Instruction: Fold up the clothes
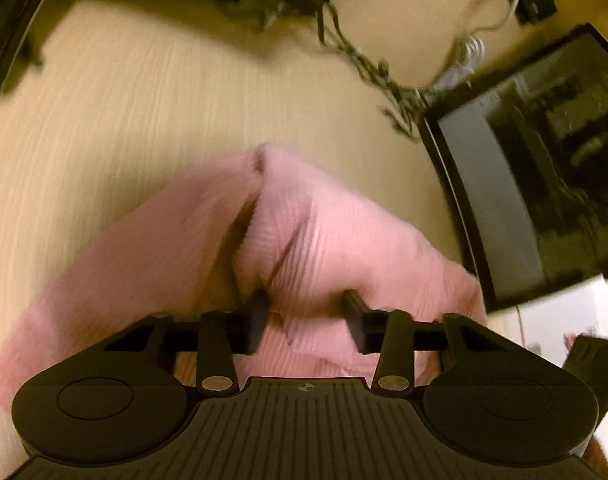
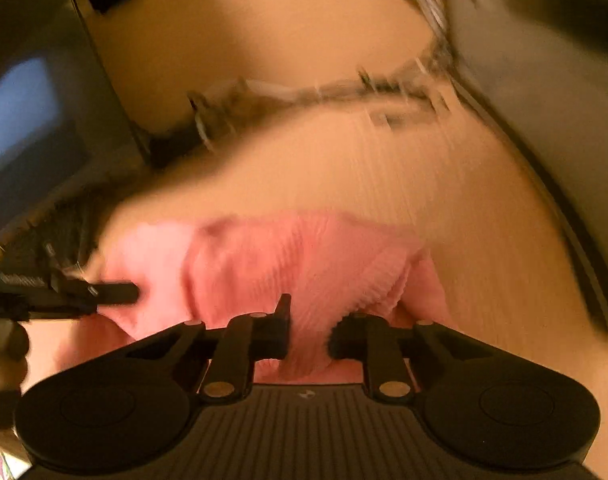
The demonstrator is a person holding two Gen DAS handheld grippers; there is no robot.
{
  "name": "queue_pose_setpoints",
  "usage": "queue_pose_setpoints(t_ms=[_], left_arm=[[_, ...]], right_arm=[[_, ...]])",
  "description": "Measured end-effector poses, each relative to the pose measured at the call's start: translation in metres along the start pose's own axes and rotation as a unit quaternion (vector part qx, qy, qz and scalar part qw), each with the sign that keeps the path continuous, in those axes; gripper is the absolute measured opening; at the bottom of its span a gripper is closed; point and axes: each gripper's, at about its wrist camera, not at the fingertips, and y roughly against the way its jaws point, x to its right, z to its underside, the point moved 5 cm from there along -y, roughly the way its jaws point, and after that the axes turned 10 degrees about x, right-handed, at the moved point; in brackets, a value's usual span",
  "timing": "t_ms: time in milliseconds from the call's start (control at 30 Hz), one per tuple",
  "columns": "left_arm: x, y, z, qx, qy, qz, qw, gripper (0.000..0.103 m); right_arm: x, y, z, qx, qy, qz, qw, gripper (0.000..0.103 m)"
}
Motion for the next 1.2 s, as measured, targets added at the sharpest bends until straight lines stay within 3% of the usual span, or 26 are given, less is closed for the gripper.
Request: queue_pose_setpoints(t_ms=[33,100,200,267,400,467,533,600,733,833,933,1067,1200], left_arm=[[0.006,0.003,-0.010,0.013,-0.011,-0.001,0.9998,0.025],[0.018,0.009,-0.030,0.041,-0.034,-0.002,0.9986,0.021],[0.032,0.029,-0.050,0.077,-0.064,0.011,0.9949,0.010],[0.033,0.043,-0.047,0.085,-0.059,0.018,0.9945,0.010],[0.019,0.052,-0.014,0.053,-0.054,0.007,0.9971,0.010],[0.006,0.055,0.005,0.032,-0.049,0.000,0.9983,0.015],[-0.002,0.059,0.012,0.028,-0.027,0.003,0.9992,0.038],[-0.011,0.062,0.018,0.024,-0.005,0.006,0.9997,0.047],[-0.003,0.065,0.006,0.054,-0.012,0.012,0.9984,0.058],[0.009,0.062,-0.006,0.076,-0.046,0.015,0.9960,0.074],[0.021,0.050,-0.007,0.080,-0.080,0.019,0.9934,0.080],[0.014,0.028,-0.004,0.068,-0.083,0.014,0.9941,0.081],[0.003,0.010,-0.006,0.063,-0.077,-0.002,0.9950,0.064]], right_arm=[[-0.004,0.001,-0.010,0.013,0.004,-0.015,1.000,0.016],[-0.008,0.012,-0.027,0.025,0.001,-0.041,0.999,0.016],[-0.004,0.026,-0.020,0.007,-0.021,-0.068,0.997,0.016],[0.003,0.029,-0.001,-0.018,-0.022,-0.063,0.998,0.016],[0.028,0.025,0.042,-0.064,-0.042,-0.015,0.997,0.019],[0.035,0.024,0.049,-0.062,-0.046,0.003,0.997,0.020],[0.039,0.024,0.047,-0.055,-0.048,0.012,0.997,0.020],[0.038,0.024,0.044,-0.049,-0.042,0.017,0.998,0.020],[0.034,0.030,0.040,-0.044,-0.037,0.017,0.998,0.026],[0.031,0.036,0.040,-0.038,-0.040,0.009,0.998,0.040],[0.030,0.039,0.040,-0.031,-0.040,0.012,0.999,0.056],[0.029,0.037,0.041,-0.022,-0.030,0.027,0.999,0.056],[0.027,0.035,0.045,-0.019,-0.032,0.033,0.999,0.056]])
